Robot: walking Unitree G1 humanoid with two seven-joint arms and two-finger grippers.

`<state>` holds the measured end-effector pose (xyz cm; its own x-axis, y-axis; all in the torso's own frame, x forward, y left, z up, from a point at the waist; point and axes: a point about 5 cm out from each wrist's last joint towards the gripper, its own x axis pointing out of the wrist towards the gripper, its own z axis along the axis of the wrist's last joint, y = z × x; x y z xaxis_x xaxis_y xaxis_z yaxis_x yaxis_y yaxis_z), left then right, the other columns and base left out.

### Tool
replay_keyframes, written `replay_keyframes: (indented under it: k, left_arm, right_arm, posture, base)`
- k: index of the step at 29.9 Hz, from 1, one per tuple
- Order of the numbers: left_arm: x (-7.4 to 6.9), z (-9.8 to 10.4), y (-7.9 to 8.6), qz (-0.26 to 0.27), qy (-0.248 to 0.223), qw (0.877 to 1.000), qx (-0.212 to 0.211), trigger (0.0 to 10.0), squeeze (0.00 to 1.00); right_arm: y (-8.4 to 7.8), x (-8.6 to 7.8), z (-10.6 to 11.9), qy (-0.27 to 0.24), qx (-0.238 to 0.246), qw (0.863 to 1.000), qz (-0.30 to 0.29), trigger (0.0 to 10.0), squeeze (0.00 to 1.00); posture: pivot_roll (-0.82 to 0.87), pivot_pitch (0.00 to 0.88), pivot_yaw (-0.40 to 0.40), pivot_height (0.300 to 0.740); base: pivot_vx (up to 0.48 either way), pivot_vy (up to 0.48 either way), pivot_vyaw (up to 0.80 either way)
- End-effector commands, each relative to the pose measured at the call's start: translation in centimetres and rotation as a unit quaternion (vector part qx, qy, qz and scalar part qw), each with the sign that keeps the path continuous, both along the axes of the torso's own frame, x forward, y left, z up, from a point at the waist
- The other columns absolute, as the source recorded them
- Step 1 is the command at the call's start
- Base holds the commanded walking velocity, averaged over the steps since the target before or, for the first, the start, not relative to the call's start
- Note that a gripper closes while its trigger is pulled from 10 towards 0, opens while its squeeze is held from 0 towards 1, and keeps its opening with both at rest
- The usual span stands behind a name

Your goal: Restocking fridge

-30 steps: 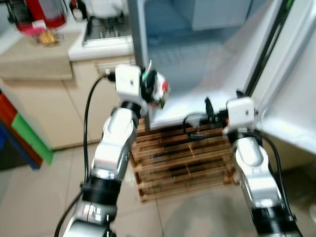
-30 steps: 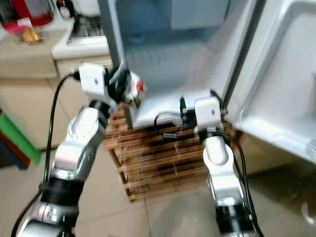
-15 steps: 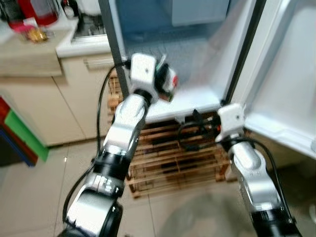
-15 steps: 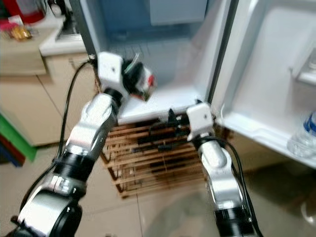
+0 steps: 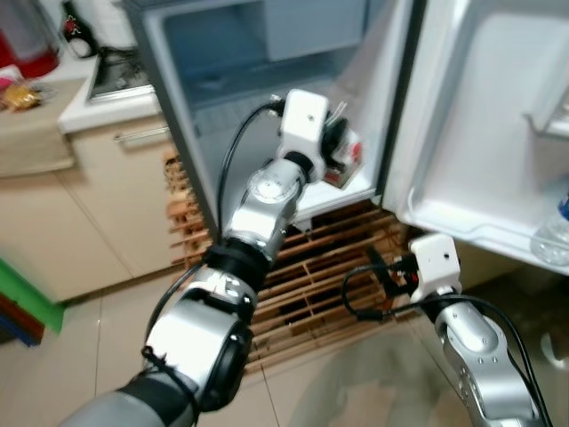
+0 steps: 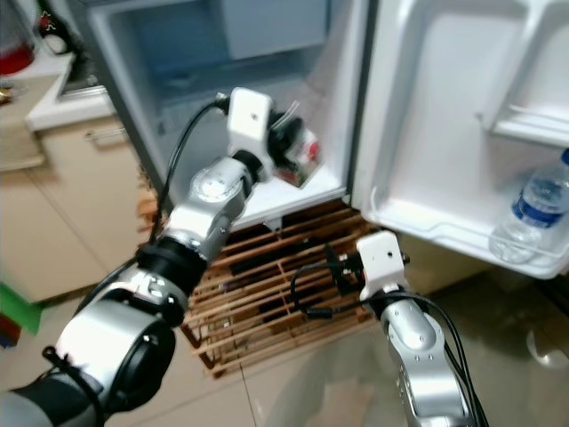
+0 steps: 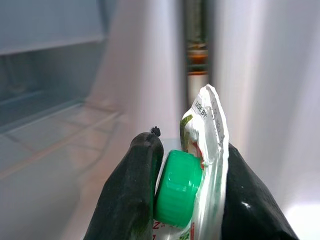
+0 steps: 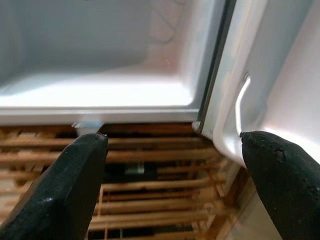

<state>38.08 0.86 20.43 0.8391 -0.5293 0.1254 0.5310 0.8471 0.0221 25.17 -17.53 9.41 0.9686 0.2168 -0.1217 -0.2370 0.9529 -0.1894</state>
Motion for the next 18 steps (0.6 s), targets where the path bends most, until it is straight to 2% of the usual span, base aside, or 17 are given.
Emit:
replay_keyframes:
  k: [1, 7, 11, 13, 18]
  left_arm:
    - [0.3, 0.0, 0.5, 0.010, 0.003, 1.000, -0.008, 10.0, 0.00]
    - [0.5, 0.6, 1.4, 0.035, -0.019, 0.999, -0.021, 10.0, 0.00]
    - [0.6, 0.7, 2.0, 0.053, -0.028, 0.998, -0.024, 10.0, 0.00]
    - [0.8, 0.1, 2.5, 0.068, -0.014, 0.998, -0.004, 10.0, 0.00]
    - [0.8, -0.3, 2.8, 0.068, -0.008, 0.998, 0.001, 10.0, 0.00]
  right_arm:
    - [1.1, 0.1, 0.6, -0.008, 0.008, 1.000, 0.019, 10.0, 0.00]
    - [1.1, 0.2, 0.8, -0.005, 0.006, 1.000, 0.029, 10.0, 0.00]
    - [1.1, 0.4, 0.9, -0.004, 0.005, 0.999, 0.034, 10.0, 0.00]
    - [1.6, 0.4, 1.0, -0.001, 0.008, 0.999, 0.044, 10.0, 0.00]
    - [2.0, 0.1, 0.9, 0.004, 0.011, 0.999, 0.053, 10.0, 0.00]
  posture:
    - [-0.19, 0.000, 0.115, 0.740]
    - [-0.18, 0.000, 0.091, 0.740]
    - [-0.17, 0.000, 0.084, 0.740]
    - [-0.16, 0.000, 0.082, 0.740]
    - [-0.16, 0.028, 0.082, 0.740]
  base:
    - [0.480, 0.000, 0.00]
    - [0.479, 0.000, 0.00]
    - [0.000, 0.000, 0.00]
    - [0.000, 0.000, 0.00]
    - [0.000, 0.000, 0.00]
